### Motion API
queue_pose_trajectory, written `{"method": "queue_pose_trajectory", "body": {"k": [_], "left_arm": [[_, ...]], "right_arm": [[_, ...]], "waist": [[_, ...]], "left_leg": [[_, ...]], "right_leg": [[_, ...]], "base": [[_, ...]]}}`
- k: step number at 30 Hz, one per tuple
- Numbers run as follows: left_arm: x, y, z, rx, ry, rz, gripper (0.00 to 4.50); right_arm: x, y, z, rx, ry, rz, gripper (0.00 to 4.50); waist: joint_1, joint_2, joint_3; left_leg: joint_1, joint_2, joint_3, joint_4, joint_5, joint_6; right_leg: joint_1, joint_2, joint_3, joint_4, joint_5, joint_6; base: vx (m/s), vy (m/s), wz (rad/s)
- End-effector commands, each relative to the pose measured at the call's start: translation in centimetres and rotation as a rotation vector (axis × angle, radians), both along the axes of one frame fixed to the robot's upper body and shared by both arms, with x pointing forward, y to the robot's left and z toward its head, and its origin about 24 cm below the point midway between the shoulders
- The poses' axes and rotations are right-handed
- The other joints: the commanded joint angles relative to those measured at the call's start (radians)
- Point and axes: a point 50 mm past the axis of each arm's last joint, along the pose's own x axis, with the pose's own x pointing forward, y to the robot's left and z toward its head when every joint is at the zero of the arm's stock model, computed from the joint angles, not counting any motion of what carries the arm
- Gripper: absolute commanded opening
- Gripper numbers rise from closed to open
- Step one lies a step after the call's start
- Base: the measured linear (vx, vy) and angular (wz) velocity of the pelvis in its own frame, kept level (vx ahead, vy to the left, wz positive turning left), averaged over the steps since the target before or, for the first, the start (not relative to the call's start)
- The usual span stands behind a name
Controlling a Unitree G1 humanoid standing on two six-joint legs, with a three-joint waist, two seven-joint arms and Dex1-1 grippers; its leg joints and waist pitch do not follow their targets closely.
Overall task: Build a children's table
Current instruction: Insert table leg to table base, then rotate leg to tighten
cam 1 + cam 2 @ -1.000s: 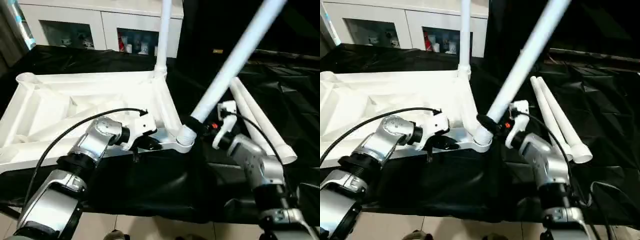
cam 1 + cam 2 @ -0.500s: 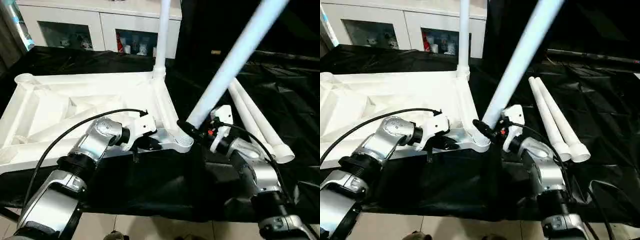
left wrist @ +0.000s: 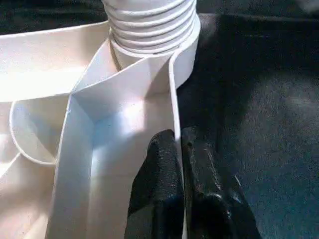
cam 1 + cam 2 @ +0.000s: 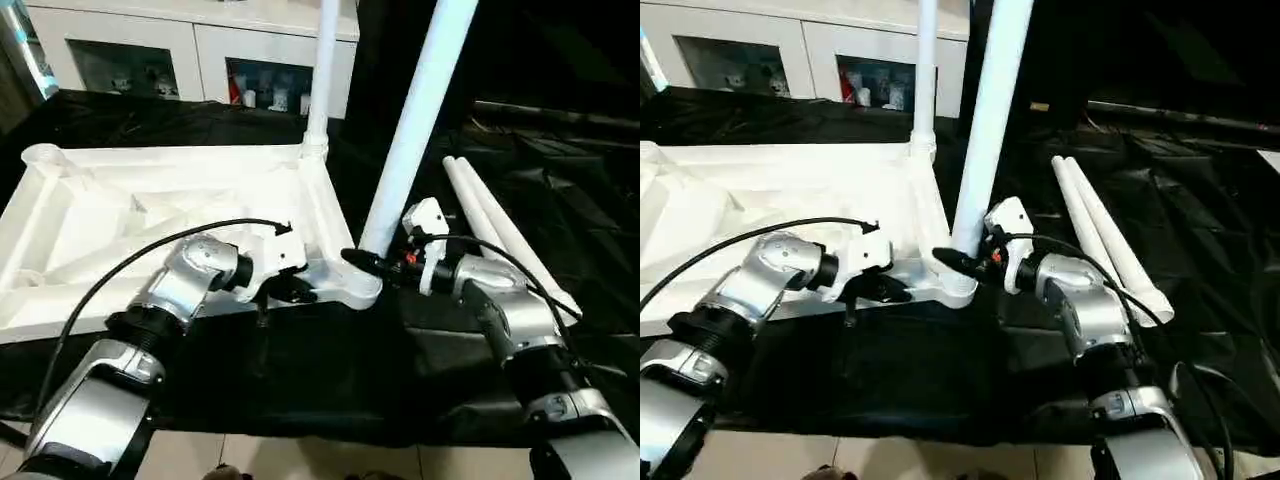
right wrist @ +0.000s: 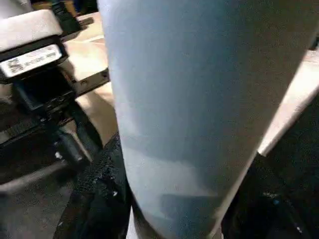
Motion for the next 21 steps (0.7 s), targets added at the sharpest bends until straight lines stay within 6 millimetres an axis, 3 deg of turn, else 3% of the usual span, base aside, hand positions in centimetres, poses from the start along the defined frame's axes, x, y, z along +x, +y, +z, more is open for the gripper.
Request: {"method": "queue_pose_trajectory", "body": {"k": [1, 3, 9, 14, 16, 17, 21], "left_arm": [[-0.9, -1.2, -0.1, 0.014, 0.019, -0.148, 0.00], [-1.0, -1.3, 0.0, 0.010, 0.021, -0.175, 0.00], [-1.2, -1.3, 0.6, 0.000, 0.041, -0.246, 0.00], [-0.4, -1.3, 0.8, 0.003, 0.015, -0.164, 0.00], [0.0, -1.4, 0.9, -0.002, 0.007, -0.110, 0.00], [0.3, -1.4, 0.9, -0.006, 0.004, -0.074, 0.00], [1.8, -1.5, 1.1, -0.004, -0.016, 0.129, 0.00]], "right_arm": [[-1.6, -0.8, -4.2, -0.099, 0.197, 0.020, 1.89], [-1.7, -1.0, -4.3, -0.096, 0.205, 0.038, 1.89], [-2.1, -1.2, -4.5, -0.085, 0.218, 0.100, 1.89], [-2.0, -1.2, -4.7, -0.081, 0.210, 0.069, 1.89], [-1.9, -1.1, -4.9, -0.087, 0.205, 0.034, 1.89], [-1.8, -1.1, -5.0, -0.093, 0.200, 0.004, 1.89], [-0.8, -1.2, -5.5, -0.097, 0.195, -0.259, 1.89]], "waist": [[0.000, 0.018, -0.047], [0.001, 0.016, -0.047], [0.004, 0.023, -0.049], [0.004, 0.027, -0.048], [0.003, 0.027, -0.044], [0.003, 0.026, -0.039], [-0.005, 0.022, -0.030]], "left_leg": [[0.027, 0.063, -0.036, -0.083, -0.444, -0.034], [0.027, 0.063, -0.034, -0.083, -0.434, -0.032], [0.028, 0.064, -0.033, -0.084, -0.419, -0.030], [0.032, 0.064, -0.035, -0.086, -0.441, -0.043], [0.035, 0.063, -0.035, -0.086, -0.465, -0.048], [0.039, 0.062, -0.036, -0.085, -0.503, -0.053], [0.061, 0.056, -0.054, -0.078, -0.630, -0.076]], "right_leg": [[0.018, -0.075, 0.045, -0.085, -0.363, -0.193], [0.021, -0.075, 0.045, -0.084, -0.353, -0.199], [0.025, -0.074, 0.044, -0.079, -0.307, -0.221], [0.024, -0.072, 0.043, -0.080, -0.324, -0.222], [0.021, -0.072, 0.043, -0.084, -0.360, -0.217], [0.015, -0.073, 0.042, -0.092, -0.423, -0.203], [-0.005, -0.078, 0.026, -0.122, -0.689, -0.110]], "base": [[0.000, 0.000, 0.00], [0.000, 0.000, 0.00], [0.000, 0.000, 0.00], [0.000, 0.000, 0.00], [0.000, 0.000, 0.00], [0.000, 0.000, 0.00], [-0.030, 0.003, -0.01]]}}
